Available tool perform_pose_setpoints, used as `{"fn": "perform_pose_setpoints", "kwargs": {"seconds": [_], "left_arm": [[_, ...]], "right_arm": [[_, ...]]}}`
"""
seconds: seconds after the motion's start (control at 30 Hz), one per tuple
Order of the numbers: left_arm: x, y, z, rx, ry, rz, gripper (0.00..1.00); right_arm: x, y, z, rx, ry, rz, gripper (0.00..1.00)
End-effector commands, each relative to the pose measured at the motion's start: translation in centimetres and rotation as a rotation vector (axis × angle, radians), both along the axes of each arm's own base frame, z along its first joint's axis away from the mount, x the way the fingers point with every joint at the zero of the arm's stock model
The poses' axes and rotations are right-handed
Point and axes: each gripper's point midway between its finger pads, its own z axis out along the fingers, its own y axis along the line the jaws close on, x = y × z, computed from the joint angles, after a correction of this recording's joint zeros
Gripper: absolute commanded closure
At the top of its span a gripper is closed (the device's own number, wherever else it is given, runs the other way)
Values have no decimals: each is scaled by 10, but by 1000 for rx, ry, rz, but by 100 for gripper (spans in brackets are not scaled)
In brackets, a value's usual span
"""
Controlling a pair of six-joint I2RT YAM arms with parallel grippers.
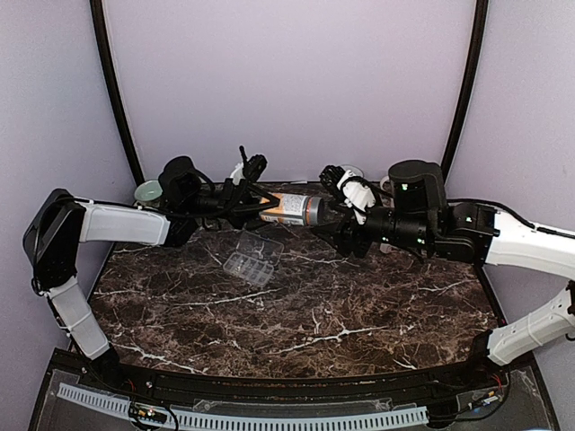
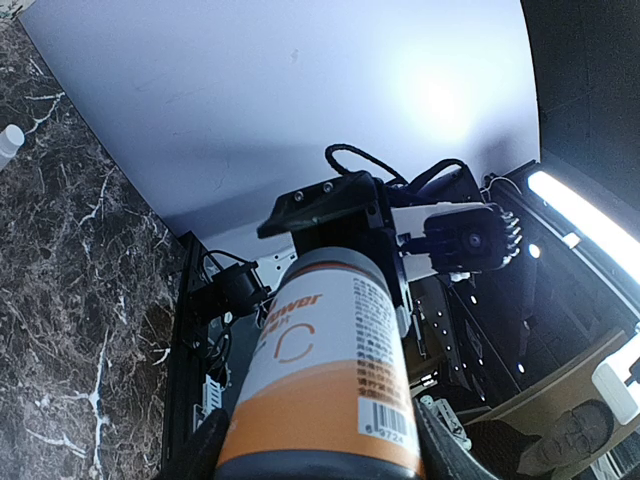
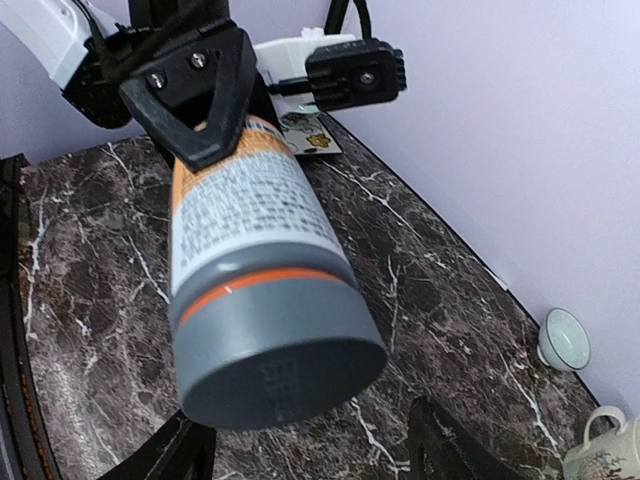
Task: Sort the pills into containers
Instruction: Pass from the right arm to the left
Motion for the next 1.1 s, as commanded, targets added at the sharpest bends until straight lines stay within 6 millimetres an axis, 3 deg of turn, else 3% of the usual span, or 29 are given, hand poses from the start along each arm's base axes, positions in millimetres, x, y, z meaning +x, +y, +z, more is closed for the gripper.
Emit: {"fn": "perform_pose_setpoints", "kwargs": {"seconds": [0.0,0.37,0.67,0.9,1.07], "left_arm": [[-12,10,35,-65,-126,-23,91],[-7,11,33,-46,-167,33,93],[-1,15,41,-46,-244,131,95],[-2,19,43,-60,-278,166,96],[-2,22,46,-44,-328,208,97]], "right_arm": [[18,-24,4,-24,-9,-134,33],[3,-18,27,109,102,-63,32],[-4,-37,47,297,320,-59,30],[6,-25,60,563,680,-16,30],[21,-19,59,702,957,2,31]]}}
